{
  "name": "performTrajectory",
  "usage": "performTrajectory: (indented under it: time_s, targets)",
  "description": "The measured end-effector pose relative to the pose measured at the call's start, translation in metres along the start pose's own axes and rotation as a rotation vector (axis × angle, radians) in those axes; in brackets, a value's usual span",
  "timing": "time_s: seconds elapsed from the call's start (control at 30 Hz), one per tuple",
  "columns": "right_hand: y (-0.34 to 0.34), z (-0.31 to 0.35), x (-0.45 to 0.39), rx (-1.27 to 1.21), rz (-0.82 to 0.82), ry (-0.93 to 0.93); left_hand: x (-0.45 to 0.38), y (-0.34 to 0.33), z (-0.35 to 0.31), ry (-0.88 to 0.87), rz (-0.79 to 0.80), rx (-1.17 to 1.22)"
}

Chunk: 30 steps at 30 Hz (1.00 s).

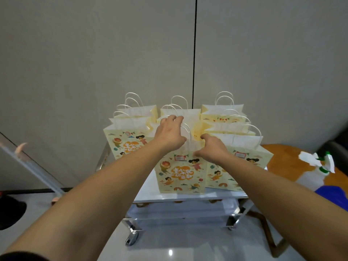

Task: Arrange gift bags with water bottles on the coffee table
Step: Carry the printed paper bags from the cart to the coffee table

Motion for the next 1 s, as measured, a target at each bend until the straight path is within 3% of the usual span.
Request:
performTrajectory:
  time_s: [0.13,0.6,0.8,1.0]
  targets:
    - [-0.005,-0.004,-0.025,-0.01,0.04,0.004,-0.022,-0.012,-0.003,-0.002,0.008,-0.086]
    - [-0.014,-0.008,-0.017,-0.222,0.039,-0.071,-0.02,-0.01,-0.001,0.055,-0.105,0.188]
    - [-0.018,-0.01,0.029,-0.693,-0.071,-0.249,0.01,0.013,0.001,-0.086,-0.125,0.205]
    - [-0.03,-0.009,0.099,-0.955,-0.224,-0.352,0.052,0.049,-0.016,-0.257,-0.156,0.265]
Point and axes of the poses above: each hand's wrist, its own x-axis away from the middle knuckle, its own y-axis out of the back of the hand, z = x × y, the point moved 5 cm from there along -x, towards the middle knuckle, and after that the axes turned 6 degrees about -x, right-handed, at the moved point
